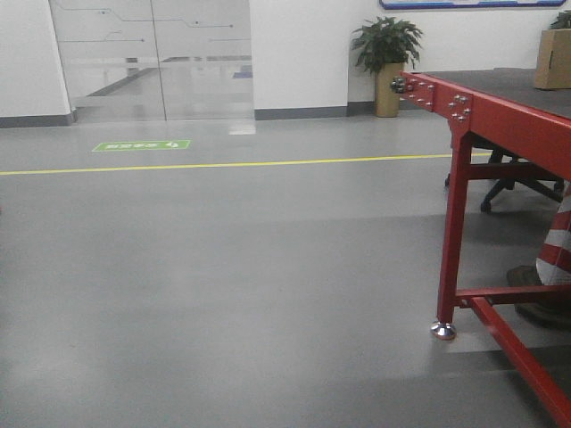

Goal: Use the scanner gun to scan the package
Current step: 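Drive the base across the floor toward the red conveyor table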

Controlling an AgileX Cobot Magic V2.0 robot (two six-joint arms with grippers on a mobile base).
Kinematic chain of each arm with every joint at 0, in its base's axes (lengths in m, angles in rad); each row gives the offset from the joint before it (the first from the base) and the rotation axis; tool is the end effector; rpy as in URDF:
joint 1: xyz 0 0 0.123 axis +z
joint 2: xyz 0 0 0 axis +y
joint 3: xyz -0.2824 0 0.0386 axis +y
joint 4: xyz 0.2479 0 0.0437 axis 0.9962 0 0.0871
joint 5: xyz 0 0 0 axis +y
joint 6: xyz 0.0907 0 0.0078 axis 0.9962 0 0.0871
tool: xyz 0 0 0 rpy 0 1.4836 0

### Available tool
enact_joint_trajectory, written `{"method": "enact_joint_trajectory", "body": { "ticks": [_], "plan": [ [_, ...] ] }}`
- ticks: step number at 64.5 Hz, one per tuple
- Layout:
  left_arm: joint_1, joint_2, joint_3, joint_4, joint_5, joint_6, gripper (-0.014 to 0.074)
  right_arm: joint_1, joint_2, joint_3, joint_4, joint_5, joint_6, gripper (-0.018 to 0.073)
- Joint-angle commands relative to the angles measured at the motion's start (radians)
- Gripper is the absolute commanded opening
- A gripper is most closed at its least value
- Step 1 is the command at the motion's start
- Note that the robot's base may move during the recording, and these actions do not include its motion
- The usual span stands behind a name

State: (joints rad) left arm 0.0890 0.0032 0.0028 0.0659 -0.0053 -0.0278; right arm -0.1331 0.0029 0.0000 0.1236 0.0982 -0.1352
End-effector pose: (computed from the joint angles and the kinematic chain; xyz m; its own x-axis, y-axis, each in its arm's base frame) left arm 0.0564 0.0050 0.2125 0.0826 0.0456 -0.9955 -0.0917 0.9951 0.0380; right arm 0.0564 -0.0064 0.2041 -0.0145 -0.0104 -0.9998 0.1206 0.9926 -0.0120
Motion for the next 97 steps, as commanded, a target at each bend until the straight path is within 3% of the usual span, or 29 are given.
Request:
{"method": "enact_joint_trajectory", "body": {
  "ticks": [1, 68, 88, 97],
  "plan": [
    [-0.002, -0.003, -0.003, -0.006, -0.02, -0.007, -0.0111, -0.003, -0.003, 0.0, -0.005, -0.018, 0.002, -0.0154],
    [-0.003, -0.003, -0.003, -0.006, -0.02, -0.007, -0.0111, 0.003, -0.003, 0.0, -0.005, -0.016, 0.002, -0.0154],
    [-0.003, -0.003, -0.003, -0.006, -0.02, -0.007, -0.0111, 0.108, -0.003, 0.0, -0.005, -0.018, 0.002, -0.0154],
    [-0.003, -0.003, -0.003, -0.006, -0.02, -0.007, -0.0111, 0.116, -0.003, 0.0, -0.005, -0.018, 0.002, -0.0154]
  ]
}}
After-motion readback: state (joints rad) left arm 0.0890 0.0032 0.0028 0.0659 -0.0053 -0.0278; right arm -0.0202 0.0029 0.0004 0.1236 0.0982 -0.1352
